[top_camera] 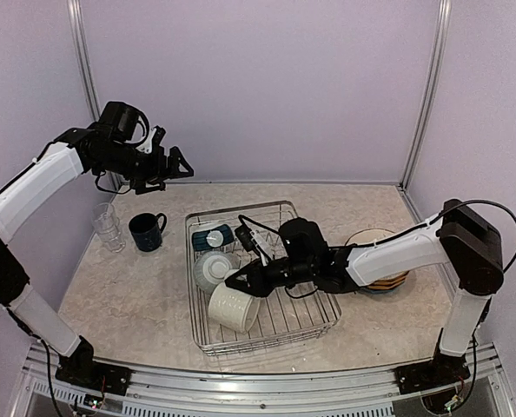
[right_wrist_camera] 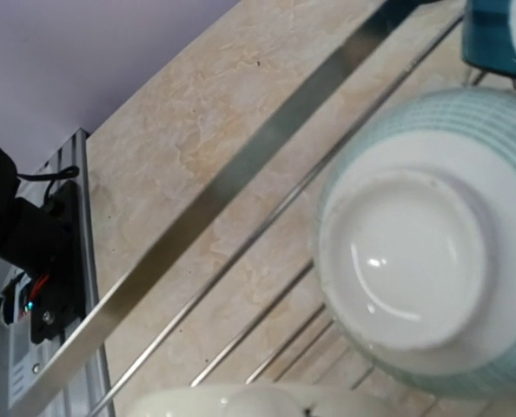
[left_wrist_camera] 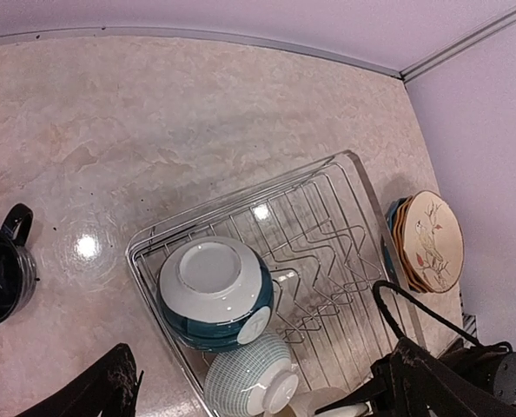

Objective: Unload the mixed dishes from the dish rack
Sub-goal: Grab the cup from the dish rack, then pass from the right arm to the left

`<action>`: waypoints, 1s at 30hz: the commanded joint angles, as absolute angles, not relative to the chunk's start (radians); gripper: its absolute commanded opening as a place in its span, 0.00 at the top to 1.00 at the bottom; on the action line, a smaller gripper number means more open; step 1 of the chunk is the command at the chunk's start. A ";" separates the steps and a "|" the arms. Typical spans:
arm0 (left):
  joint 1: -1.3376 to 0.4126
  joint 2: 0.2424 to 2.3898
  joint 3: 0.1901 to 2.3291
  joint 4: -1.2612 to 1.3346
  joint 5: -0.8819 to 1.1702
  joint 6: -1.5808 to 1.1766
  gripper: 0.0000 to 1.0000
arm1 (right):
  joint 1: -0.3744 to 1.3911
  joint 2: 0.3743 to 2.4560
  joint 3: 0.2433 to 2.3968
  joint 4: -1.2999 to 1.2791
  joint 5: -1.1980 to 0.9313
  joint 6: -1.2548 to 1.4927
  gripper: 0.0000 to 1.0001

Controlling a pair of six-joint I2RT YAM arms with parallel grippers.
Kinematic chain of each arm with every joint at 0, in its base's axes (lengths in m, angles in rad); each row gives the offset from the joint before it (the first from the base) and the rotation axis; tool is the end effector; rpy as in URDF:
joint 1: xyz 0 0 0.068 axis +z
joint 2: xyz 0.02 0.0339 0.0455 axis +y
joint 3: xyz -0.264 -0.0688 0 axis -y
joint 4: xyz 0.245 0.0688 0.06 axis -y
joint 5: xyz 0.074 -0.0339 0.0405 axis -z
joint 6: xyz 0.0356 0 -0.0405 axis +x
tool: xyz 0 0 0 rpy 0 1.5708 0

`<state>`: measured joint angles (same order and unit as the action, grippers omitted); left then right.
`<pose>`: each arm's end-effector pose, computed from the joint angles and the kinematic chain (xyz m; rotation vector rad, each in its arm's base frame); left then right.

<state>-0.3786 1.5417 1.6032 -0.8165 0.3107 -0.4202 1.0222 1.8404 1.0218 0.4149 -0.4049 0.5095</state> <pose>0.3042 -0.1327 0.3784 0.1125 2.4032 -0.7497 0.1965 0.3483 0.1881 -0.8462 2.0525 1.3323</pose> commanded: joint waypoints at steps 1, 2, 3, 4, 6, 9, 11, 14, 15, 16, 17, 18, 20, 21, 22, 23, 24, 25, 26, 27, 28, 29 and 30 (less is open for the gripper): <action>-0.387 1.540 1.610 -0.805 0.372 -0.459 0.04 | 1.032 1.773 0.976 0.502 -0.384 0.562 1.00; -0.388 1.536 1.608 -0.801 0.409 -0.473 0.04 | 1.031 1.761 0.963 0.521 -0.381 0.571 1.00; -0.387 1.531 1.606 -0.797 0.442 -0.486 0.04 | 1.031 1.745 0.947 0.543 -0.376 0.581 1.00; -0.388 1.526 1.600 -0.792 0.478 -0.501 0.04 | 1.029 1.729 0.928 0.574 -0.365 0.591 1.00; -0.388 1.511 1.582 -0.777 0.555 -0.528 0.04 | 1.024 1.682 0.888 0.622 -0.346 0.611 1.00; -0.394 1.485 1.512 -0.722 0.673 -0.568 0.04 | 1.004 1.631 0.830 0.701 -0.340 0.662 1.00; -0.399 1.456 1.449 -0.653 0.729 -0.600 0.04 | 0.991 1.606 0.801 0.751 -0.351 0.687 1.00; -0.413 1.434 1.368 -0.562 0.815 -0.662 0.05 | 0.972 1.579 0.787 0.790 -0.364 0.712 1.00; -0.422 1.429 1.344 -0.530 0.841 -0.681 0.05 | 0.964 1.571 0.784 0.800 -0.367 0.722 1.00; -0.435 1.427 1.321 -0.498 0.864 -0.696 0.05 | 0.957 1.564 0.780 0.813 -0.371 0.734 1.00; -0.455 1.424 1.299 -0.457 0.882 -0.705 0.05 | 0.950 1.559 0.776 0.830 -0.378 0.746 1.00; -0.475 1.424 1.286 -0.434 0.894 -0.706 0.06 | 0.943 1.552 0.773 0.853 -0.387 0.753 1.00; -0.527 1.433 1.281 -0.413 0.907 -0.700 0.09 | 0.932 1.544 0.771 0.886 -0.397 0.768 1.00; -0.553 1.440 1.286 -0.406 0.913 -0.697 0.10 | 0.925 1.542 0.773 0.899 -0.407 0.777 1.00; -0.580 1.454 1.291 -0.394 0.922 -0.698 0.12 | 0.923 1.542 0.777 0.912 -0.414 0.787 1.00; -0.614 1.461 1.292 -0.377 0.936 -0.700 0.14 | 0.921 1.540 0.779 0.923 -0.423 0.795 1.00; -0.634 1.472 1.294 -0.365 0.945 -0.700 0.15 | 0.919 1.537 0.781 0.933 -0.429 0.802 1.00; -0.652 1.484 1.293 -0.355 0.953 -0.696 0.17 | 0.919 1.532 0.778 0.947 -0.433 0.805 1.00; -0.667 1.491 1.291 -0.341 0.960 -0.695 0.18 | 0.919 1.525 0.774 0.961 -0.431 0.805 1.00; -0.680 1.499 1.289 -0.333 0.964 -0.696 0.20 | 0.918 1.517 0.767 0.966 -0.426 0.805 1.00; -0.689 1.506 1.290 -0.331 0.965 -0.698 0.22 | 0.918 1.505 0.760 0.968 -0.414 0.804 1.00; -0.696 1.516 1.294 -0.335 0.967 -0.699 0.24 | 0.917 1.496 0.755 0.971 -0.405 0.805 1.00; -0.700 1.521 1.296 -0.336 0.971 -0.699 0.25 | 0.917 1.486 0.748 0.976 -0.398 0.806 1.00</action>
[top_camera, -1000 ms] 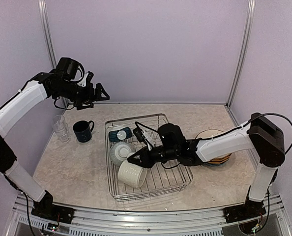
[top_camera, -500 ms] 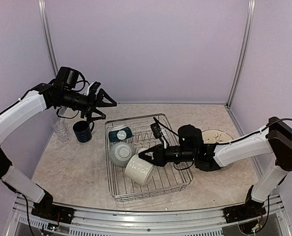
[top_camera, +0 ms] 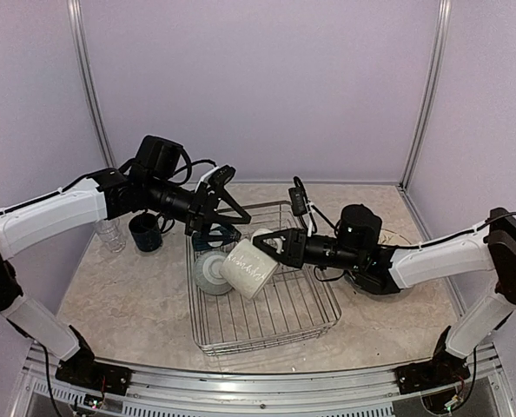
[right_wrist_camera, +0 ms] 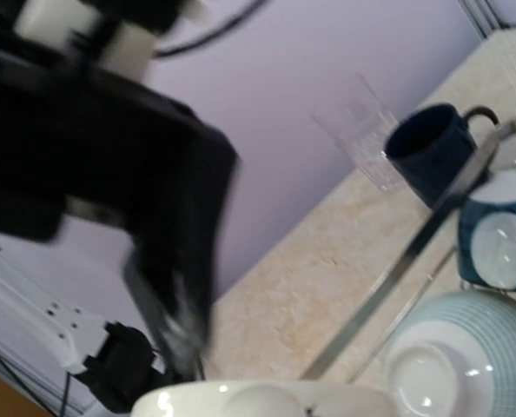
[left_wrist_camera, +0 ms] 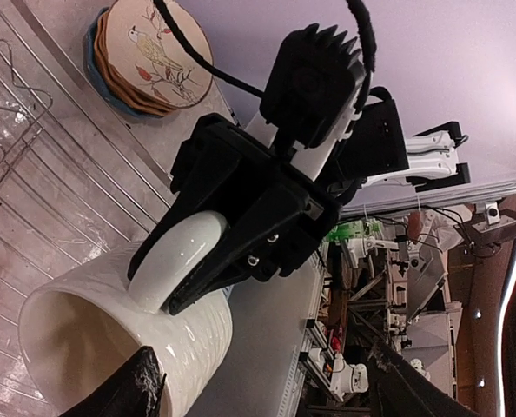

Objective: Unload the mixed dishes from the dish rack
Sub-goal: Pass from the right arm to the left

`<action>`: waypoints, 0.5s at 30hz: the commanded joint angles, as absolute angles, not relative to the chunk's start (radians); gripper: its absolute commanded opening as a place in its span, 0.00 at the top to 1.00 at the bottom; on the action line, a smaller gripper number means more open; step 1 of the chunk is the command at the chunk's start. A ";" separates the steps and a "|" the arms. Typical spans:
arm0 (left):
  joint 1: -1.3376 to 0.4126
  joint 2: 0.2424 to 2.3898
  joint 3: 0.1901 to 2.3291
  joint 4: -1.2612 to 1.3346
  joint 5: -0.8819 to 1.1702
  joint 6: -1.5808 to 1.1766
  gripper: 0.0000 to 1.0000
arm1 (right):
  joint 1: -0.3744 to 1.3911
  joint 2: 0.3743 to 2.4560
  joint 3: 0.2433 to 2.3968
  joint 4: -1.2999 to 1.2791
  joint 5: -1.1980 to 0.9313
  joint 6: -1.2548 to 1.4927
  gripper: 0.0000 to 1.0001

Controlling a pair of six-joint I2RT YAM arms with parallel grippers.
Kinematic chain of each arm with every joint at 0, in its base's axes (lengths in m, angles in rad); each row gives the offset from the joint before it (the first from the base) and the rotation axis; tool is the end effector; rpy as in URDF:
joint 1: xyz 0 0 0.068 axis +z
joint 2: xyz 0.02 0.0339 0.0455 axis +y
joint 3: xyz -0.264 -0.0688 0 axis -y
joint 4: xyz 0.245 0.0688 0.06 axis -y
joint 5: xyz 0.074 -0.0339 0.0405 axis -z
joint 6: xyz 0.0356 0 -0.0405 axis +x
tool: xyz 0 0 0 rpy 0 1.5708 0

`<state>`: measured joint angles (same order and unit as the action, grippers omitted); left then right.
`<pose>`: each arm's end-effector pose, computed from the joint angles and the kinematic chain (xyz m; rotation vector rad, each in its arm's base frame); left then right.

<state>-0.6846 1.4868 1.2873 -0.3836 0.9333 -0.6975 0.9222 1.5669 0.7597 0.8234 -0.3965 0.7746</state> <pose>0.2370 -0.2304 0.3344 0.6250 2.3649 -1.7265 0.1936 0.2781 0.2437 -0.4920 1.7424 1.5882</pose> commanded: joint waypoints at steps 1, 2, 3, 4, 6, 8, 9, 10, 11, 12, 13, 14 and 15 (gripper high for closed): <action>-0.704 1.523 1.294 -0.334 0.977 -0.700 0.26 | 0.917 1.477 0.740 0.982 -0.392 0.808 1.00; -0.708 1.522 1.293 -0.336 0.979 -0.693 0.27 | 0.916 1.468 0.732 0.988 -0.389 0.809 1.00; -0.709 1.520 1.293 -0.345 0.975 -0.680 0.27 | 0.915 1.459 0.726 0.990 -0.389 0.807 1.00; -0.709 1.515 1.293 -0.358 0.960 -0.667 0.27 | 0.916 1.451 0.721 0.989 -0.390 0.801 1.00; -0.709 1.507 1.299 -0.389 0.936 -0.645 0.21 | 0.916 1.436 0.716 0.971 -0.381 0.787 1.00; -0.710 1.509 1.313 -0.420 0.926 -0.635 0.18 | 0.916 1.427 0.719 0.949 -0.374 0.775 1.00; -0.710 1.510 1.317 -0.425 0.933 -0.632 0.18 | 0.916 1.425 0.719 0.946 -0.369 0.773 1.00; -0.713 1.510 1.316 -0.426 0.943 -0.629 0.19 | 0.914 1.422 0.719 0.947 -0.367 0.772 1.00; -0.716 1.509 1.315 -0.422 0.955 -0.625 0.19 | 0.913 1.420 0.721 0.950 -0.367 0.770 1.00; -0.723 1.512 1.314 -0.416 0.972 -0.621 0.20 | 0.912 1.420 0.721 0.953 -0.368 0.765 1.00; -0.731 1.517 1.313 -0.410 0.996 -0.619 0.23 | 0.911 1.420 0.723 0.956 -0.367 0.761 1.00; -0.736 1.523 1.314 -0.404 1.008 -0.620 0.26 | 0.910 1.423 0.725 0.956 -0.364 0.761 1.00; -0.742 1.530 1.315 -0.397 1.019 -0.627 0.30 | 0.907 1.425 0.729 0.957 -0.365 0.762 1.00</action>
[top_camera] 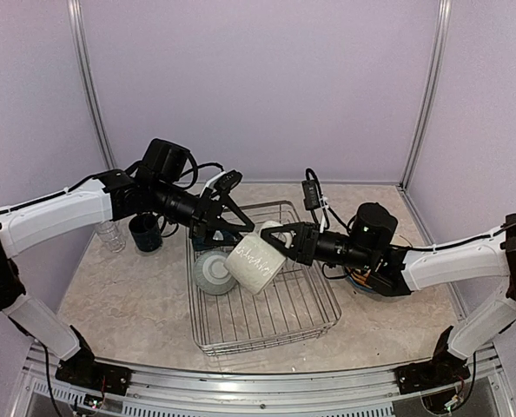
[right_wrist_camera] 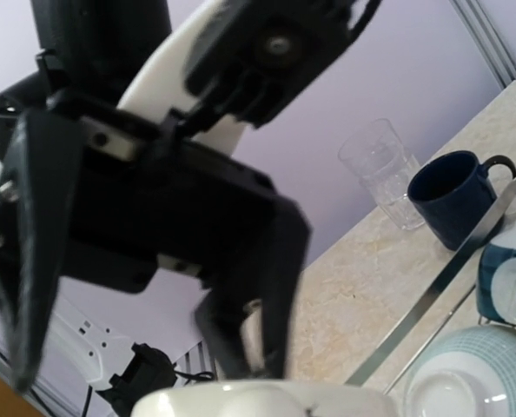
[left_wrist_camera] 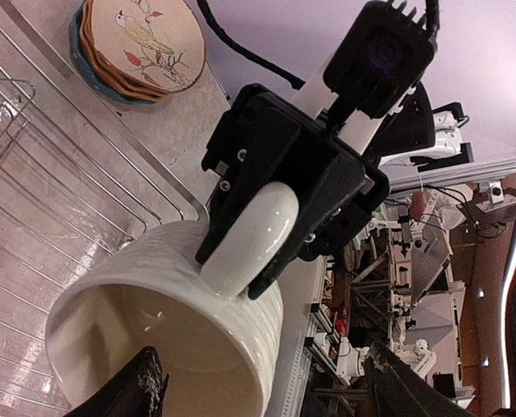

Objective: Unload the mixed dishes from the dish rack
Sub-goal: Pass from the right arm to the left

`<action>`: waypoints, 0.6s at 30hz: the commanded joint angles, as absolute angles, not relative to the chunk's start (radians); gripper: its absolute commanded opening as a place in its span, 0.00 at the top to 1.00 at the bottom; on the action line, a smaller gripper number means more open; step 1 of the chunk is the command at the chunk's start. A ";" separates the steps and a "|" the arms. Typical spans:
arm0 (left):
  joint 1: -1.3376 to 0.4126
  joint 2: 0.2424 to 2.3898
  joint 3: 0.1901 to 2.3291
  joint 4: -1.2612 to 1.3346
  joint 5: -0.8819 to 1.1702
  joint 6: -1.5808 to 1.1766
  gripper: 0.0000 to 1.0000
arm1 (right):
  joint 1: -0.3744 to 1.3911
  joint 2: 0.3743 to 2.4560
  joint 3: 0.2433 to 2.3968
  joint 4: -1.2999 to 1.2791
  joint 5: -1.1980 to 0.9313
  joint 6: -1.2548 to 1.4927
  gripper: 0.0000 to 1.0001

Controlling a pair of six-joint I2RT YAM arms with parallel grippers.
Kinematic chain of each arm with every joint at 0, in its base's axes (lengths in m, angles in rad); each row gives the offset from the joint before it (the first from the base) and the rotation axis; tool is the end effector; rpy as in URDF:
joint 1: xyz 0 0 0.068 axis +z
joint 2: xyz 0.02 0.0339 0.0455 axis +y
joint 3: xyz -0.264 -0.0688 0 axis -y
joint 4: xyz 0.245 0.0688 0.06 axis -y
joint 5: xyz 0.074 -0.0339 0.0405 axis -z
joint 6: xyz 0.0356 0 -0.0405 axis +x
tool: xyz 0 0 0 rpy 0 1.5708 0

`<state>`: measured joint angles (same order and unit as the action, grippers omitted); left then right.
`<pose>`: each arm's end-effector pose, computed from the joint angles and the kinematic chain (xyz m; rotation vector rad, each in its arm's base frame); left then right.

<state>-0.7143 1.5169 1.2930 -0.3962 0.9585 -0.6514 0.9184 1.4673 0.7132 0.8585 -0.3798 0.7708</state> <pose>0.2339 -0.2414 0.3263 0.7151 2.3722 -1.7423 0.1831 0.2614 0.2632 -0.4787 1.6395 1.5998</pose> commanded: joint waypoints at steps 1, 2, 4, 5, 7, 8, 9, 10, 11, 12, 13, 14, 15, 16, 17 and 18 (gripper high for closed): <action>-0.749 1.536 1.313 -0.385 1.032 -0.637 0.33 | 0.906 1.429 0.732 0.958 -0.368 0.764 1.00; -0.755 1.537 1.308 -0.371 1.042 -0.646 0.36 | 0.906 1.432 0.735 0.962 -0.369 0.765 1.00; -0.764 1.540 1.302 -0.351 1.056 -0.657 0.41 | 0.904 1.440 0.737 0.971 -0.376 0.770 1.00; -0.769 1.544 1.300 -0.342 1.065 -0.660 0.43 | 0.903 1.443 0.735 0.978 -0.381 0.770 1.00; -0.774 1.554 1.302 -0.338 1.074 -0.665 0.48 | 0.899 1.446 0.729 0.989 -0.379 0.772 1.00; -0.776 1.565 1.307 -0.340 1.078 -0.670 0.52 | 0.895 1.447 0.726 0.993 -0.378 0.779 1.00; -0.776 1.570 1.309 -0.340 1.086 -0.676 0.54 | 0.894 1.449 0.726 1.001 -0.381 0.785 1.00; -0.778 1.573 1.310 -0.337 1.092 -0.679 0.56 | 0.892 1.450 0.726 1.006 -0.384 0.789 1.00; -0.779 1.573 1.310 -0.335 1.095 -0.679 0.58 | 0.890 1.450 0.725 1.005 -0.385 0.792 1.00; -0.779 1.568 1.309 -0.335 1.096 -0.677 0.59 | 0.889 1.447 0.726 1.005 -0.388 0.791 1.00; -0.779 1.565 1.307 -0.329 1.095 -0.676 0.61 | 0.890 1.444 0.727 1.001 -0.389 0.787 1.00; -0.779 1.565 1.307 -0.324 1.094 -0.675 0.64 | 0.889 1.441 0.728 0.994 -0.386 0.781 1.00; -0.779 1.568 1.308 -0.321 1.093 -0.677 0.66 | 0.888 1.439 0.730 0.987 -0.381 0.779 1.00; -0.779 1.571 1.315 -0.319 1.093 -0.685 0.70 | 0.888 1.440 0.733 0.983 -0.379 0.777 1.00; -0.779 1.577 1.321 -0.318 1.095 -0.692 0.74 | 0.888 1.442 0.738 0.981 -0.381 0.778 1.00; -0.779 1.582 1.324 -0.316 1.097 -0.698 0.78 | 0.887 1.445 0.742 0.980 -0.386 0.780 1.00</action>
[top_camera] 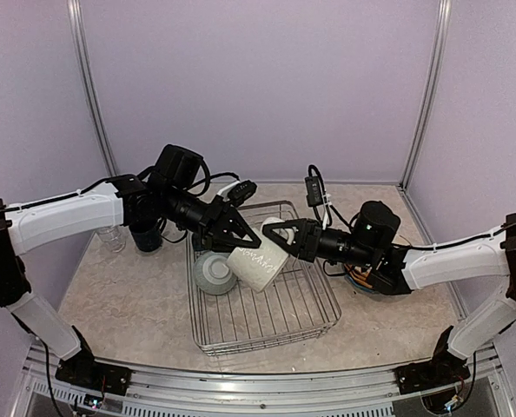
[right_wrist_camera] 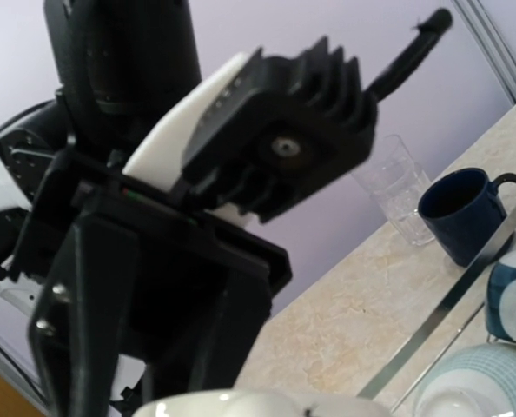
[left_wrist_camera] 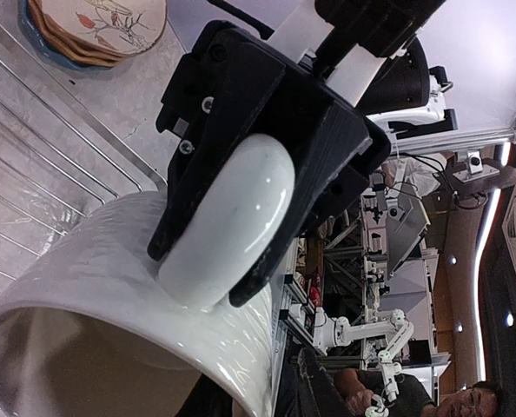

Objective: Unload the mixed dishes from the dish rack
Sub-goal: Pass from the right arm to the left

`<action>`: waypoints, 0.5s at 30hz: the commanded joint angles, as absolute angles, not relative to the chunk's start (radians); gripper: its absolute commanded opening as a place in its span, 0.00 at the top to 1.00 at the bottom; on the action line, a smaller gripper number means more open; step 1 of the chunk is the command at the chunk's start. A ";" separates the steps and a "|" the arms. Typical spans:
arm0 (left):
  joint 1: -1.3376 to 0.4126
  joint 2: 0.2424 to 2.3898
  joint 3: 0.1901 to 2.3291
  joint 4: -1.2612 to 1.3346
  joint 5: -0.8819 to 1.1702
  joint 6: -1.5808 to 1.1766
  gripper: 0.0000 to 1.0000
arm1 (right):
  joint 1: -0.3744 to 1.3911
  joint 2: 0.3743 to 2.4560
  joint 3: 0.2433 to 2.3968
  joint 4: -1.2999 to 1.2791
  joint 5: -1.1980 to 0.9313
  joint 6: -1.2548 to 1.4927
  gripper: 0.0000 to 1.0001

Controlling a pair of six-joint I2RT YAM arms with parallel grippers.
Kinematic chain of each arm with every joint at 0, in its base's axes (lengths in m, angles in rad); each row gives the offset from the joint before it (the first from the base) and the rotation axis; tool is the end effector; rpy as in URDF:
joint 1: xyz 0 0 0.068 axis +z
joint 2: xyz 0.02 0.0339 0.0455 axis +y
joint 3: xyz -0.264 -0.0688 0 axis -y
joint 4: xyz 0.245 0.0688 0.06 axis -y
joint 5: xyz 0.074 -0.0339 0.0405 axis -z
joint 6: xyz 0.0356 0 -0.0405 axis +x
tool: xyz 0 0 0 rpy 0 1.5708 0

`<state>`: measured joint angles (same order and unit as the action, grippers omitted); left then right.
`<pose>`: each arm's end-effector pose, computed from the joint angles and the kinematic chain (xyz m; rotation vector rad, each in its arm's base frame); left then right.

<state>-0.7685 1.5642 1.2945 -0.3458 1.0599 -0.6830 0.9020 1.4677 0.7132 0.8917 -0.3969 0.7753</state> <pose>0.2265 -0.2621 0.3173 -0.8316 -2.3720 1.8804 0.1865 0.2582 0.2666 -0.4789 1.6040 1.6114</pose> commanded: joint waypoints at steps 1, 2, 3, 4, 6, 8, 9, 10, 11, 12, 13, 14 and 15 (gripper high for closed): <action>-0.779 1.582 1.325 -0.313 1.098 -0.701 0.80 | 0.888 1.450 0.746 0.980 -0.394 0.784 1.00; -0.779 1.582 1.323 -0.313 1.099 -0.700 0.83 | 0.888 1.453 0.748 0.981 -0.404 0.785 1.00; -0.779 1.580 1.322 -0.316 1.097 -0.693 0.86 | 0.887 1.455 0.747 0.981 -0.410 0.784 1.00; -0.779 1.578 1.322 -0.329 1.087 -0.683 0.90 | 0.888 1.456 0.742 0.982 -0.408 0.783 1.00; -0.778 1.574 1.329 -0.366 1.048 -0.672 1.00 | 0.888 1.457 0.731 0.980 -0.391 0.787 1.00; -0.776 1.570 1.333 -0.384 1.028 -0.676 1.00 | 0.888 1.461 0.731 0.982 -0.384 0.795 1.00; -0.776 1.567 1.333 -0.386 1.023 -0.676 1.00 | 0.888 1.464 0.735 0.980 -0.388 0.796 1.00; -0.776 1.563 1.331 -0.387 1.014 -0.675 1.00 | 0.888 1.466 0.739 0.971 -0.392 0.792 1.00; -0.776 1.555 1.328 -0.388 1.000 -0.671 1.00 | 0.888 1.468 0.744 0.956 -0.395 0.785 0.94; -0.775 1.548 1.324 -0.392 0.978 -0.665 1.00 | 0.887 1.467 0.747 0.929 -0.389 0.775 0.80; -0.773 1.539 1.322 -0.407 0.953 -0.658 1.00 | 0.886 1.466 0.754 0.896 -0.373 0.763 0.56; -0.768 1.529 1.323 -0.420 0.921 -0.655 1.00 | 0.884 1.465 0.761 0.858 -0.362 0.757 0.39; -0.763 1.523 1.322 -0.442 0.894 -0.654 1.00 | 0.883 1.464 0.767 0.827 -0.347 0.752 0.25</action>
<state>-0.7723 1.5696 1.3079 -0.3695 1.0168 -0.6720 0.8963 1.4700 0.7212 0.8948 -0.4065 0.7784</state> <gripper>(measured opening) 0.069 0.430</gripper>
